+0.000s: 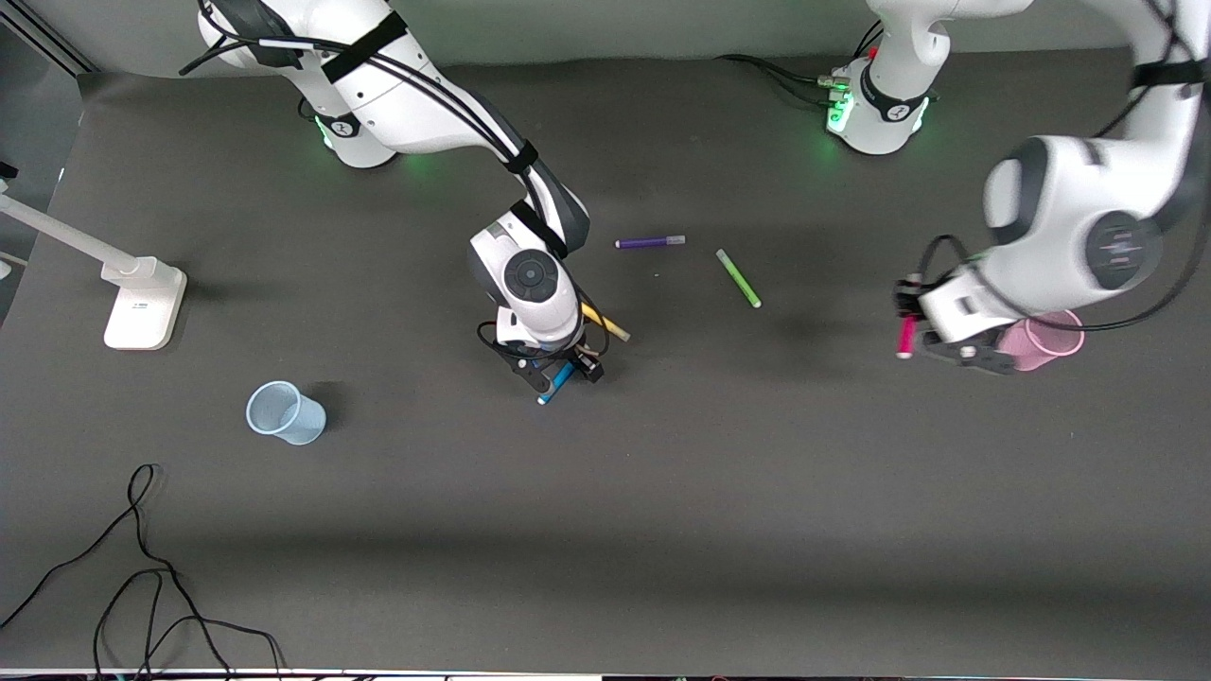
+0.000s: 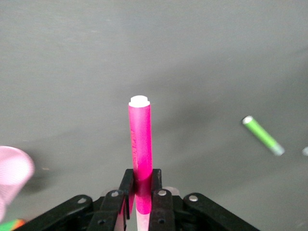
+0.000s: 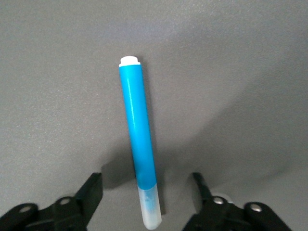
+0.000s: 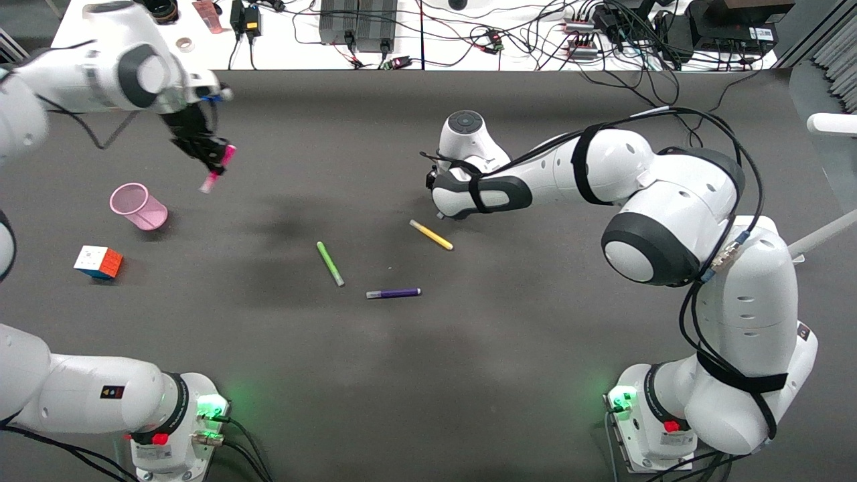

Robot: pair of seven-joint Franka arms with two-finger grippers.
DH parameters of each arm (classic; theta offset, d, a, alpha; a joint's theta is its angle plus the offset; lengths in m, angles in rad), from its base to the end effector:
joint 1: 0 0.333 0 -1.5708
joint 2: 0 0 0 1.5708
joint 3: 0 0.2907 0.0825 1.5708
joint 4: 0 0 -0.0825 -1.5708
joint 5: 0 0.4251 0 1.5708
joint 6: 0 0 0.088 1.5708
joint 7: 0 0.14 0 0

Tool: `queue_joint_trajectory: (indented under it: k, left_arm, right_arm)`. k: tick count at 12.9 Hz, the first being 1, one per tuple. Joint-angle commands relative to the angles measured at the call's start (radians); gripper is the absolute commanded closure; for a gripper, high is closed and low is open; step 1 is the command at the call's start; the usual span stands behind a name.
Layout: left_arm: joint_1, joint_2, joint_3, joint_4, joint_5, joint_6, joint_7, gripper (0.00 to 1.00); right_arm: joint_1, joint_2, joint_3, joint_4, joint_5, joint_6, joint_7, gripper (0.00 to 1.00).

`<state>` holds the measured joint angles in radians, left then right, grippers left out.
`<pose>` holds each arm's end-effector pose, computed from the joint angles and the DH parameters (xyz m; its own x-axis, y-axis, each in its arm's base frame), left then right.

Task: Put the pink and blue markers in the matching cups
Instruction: 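Grasp the pink marker with the left gripper while the right gripper grasps the blue marker, then carry the pink marker over the pink cup with the left gripper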

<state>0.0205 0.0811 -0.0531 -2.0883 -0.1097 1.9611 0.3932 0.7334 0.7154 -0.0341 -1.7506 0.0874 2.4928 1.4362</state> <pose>0.5603 -0.0289 0.2901 0.9146 -0.3729 -0.1565 -0.3475 -0.9226 0.1675 0.5158 0.4355 0.0809 0.6988 -0.7148 -0.0284 -0.7153 -0.6981 -0.0308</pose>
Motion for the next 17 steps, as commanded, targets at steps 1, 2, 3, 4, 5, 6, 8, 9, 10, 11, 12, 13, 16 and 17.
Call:
queue_joint_trajectory:
  k: [1,2,3,4,5,6,8,9,10,11,12,13,16,17]
  left_arm:
    - [0.128,-0.011,-0.011,-0.021,-0.013,0.013,0.308,1.00]
    - [0.160,-0.011,-0.011,-0.021,-0.019,0.021,0.394,1.00]
    - [0.195,-0.012,-0.010,-0.021,-0.040,0.034,0.476,1.00]
    - [0.231,-0.009,-0.010,-0.021,-0.062,0.053,0.592,1.00]
    - [0.265,0.000,-0.010,-0.029,-0.094,0.082,0.704,1.00]
    - [0.303,0.006,-0.010,-0.042,-0.155,0.099,0.807,1.00]
    - [0.370,0.047,-0.010,-0.050,-0.250,0.134,1.017,1.00]
    - [0.413,0.072,-0.010,-0.050,-0.283,0.165,1.138,1.00]
    - [0.447,0.094,-0.010,-0.050,-0.330,0.170,1.236,1.00]
    - [0.485,0.109,-0.010,-0.052,-0.372,0.163,1.310,1.00]
    - [0.518,0.124,-0.010,-0.050,-0.401,0.163,1.390,1.00]
    - [0.533,0.127,-0.010,-0.050,-0.447,0.168,1.465,1.00]
    - [0.578,0.167,-0.010,-0.052,-0.625,0.156,1.701,1.00]
    - [0.587,0.184,-0.010,-0.052,-0.665,0.151,1.764,1.00]
  right_arm:
    - [0.014,-0.008,-0.012,0.006,-0.003,-0.005,0.020,0.48]
    - [0.014,-0.008,-0.012,0.006,-0.003,-0.005,0.020,0.55]
    - [0.014,-0.008,-0.013,0.006,-0.003,-0.005,0.018,0.62]
    - [0.014,-0.008,-0.012,0.006,-0.003,-0.005,0.018,0.69]
    - [0.012,-0.008,-0.012,0.006,-0.003,-0.005,0.015,0.75]
    - [0.011,-0.010,-0.012,0.006,-0.003,-0.005,0.013,0.82]
    - [0.011,-0.010,-0.013,0.006,-0.003,-0.005,0.012,0.86]
    - [0.011,-0.011,-0.013,0.006,-0.003,-0.006,0.010,0.86]
    - [0.008,-0.016,-0.013,0.006,-0.003,-0.012,0.007,0.86]
    - [0.004,-0.025,-0.015,0.013,-0.003,-0.037,0.004,0.86]
    - [0.003,-0.043,-0.018,0.026,-0.003,-0.073,0.001,0.86]
    - [0.003,-0.057,-0.032,0.043,-0.003,-0.116,-0.009,0.86]
    - [0.001,-0.138,-0.064,0.069,-0.001,-0.256,-0.046,0.86]
    - [0.001,-0.171,-0.076,0.085,-0.001,-0.311,-0.065,0.86]
